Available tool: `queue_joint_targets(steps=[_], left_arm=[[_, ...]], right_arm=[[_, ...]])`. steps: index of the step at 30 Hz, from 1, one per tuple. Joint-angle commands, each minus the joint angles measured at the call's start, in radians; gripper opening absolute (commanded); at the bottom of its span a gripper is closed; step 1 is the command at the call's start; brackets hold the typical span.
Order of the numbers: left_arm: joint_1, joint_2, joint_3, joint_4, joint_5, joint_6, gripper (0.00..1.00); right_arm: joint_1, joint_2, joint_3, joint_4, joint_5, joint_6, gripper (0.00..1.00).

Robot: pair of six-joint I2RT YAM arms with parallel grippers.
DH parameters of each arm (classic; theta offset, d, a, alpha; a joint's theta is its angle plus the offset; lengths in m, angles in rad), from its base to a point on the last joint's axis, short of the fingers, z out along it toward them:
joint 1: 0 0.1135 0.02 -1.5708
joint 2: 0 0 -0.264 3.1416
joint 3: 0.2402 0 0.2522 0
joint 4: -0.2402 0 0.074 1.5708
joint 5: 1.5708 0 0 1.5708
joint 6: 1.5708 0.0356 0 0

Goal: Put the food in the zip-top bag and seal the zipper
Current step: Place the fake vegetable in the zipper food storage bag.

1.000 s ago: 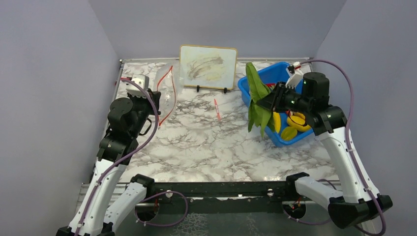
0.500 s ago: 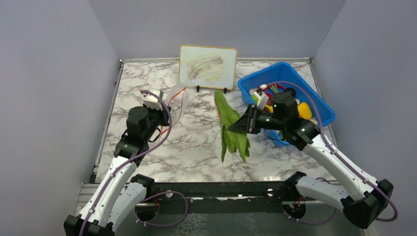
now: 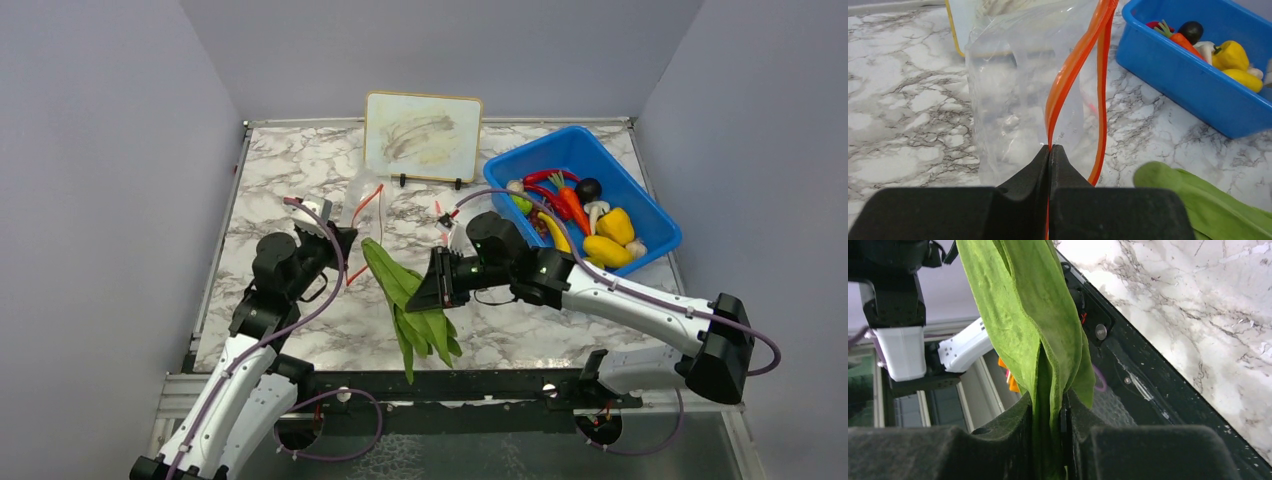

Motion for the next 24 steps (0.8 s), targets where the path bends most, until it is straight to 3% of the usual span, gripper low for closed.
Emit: queue_joint_targets(steps=[1,6,14,20,24], left_arm=[[-0.007,-0.048,-0.025,0.015,0.099,0.02,0.0],[-0.007,-0.053,-0.039,0.02,0.14,0.024,0.0],[-0.008,-0.061,-0.03,0.009,0.164,0.067,0.0],[-0.011,-0.062,-0.03,0.013,0.184,0.064,0.0],[-0.014,-0.059,-0.026,0.024,0.221,0.045,0.0]], right_arm=[[0.013,0.01,0.001,0.112,0.03,0.125,0.19],[0.017,0.03,-0.005,0.128,0.051,0.188,0.2],[0.018,0.124,0.107,-0.073,0.072,0.288,0.2],[0.018,0.112,0.066,0.019,0.081,0.384,0.2],[0.017,0.108,0.082,-0.017,0.118,0.431,0.23]])
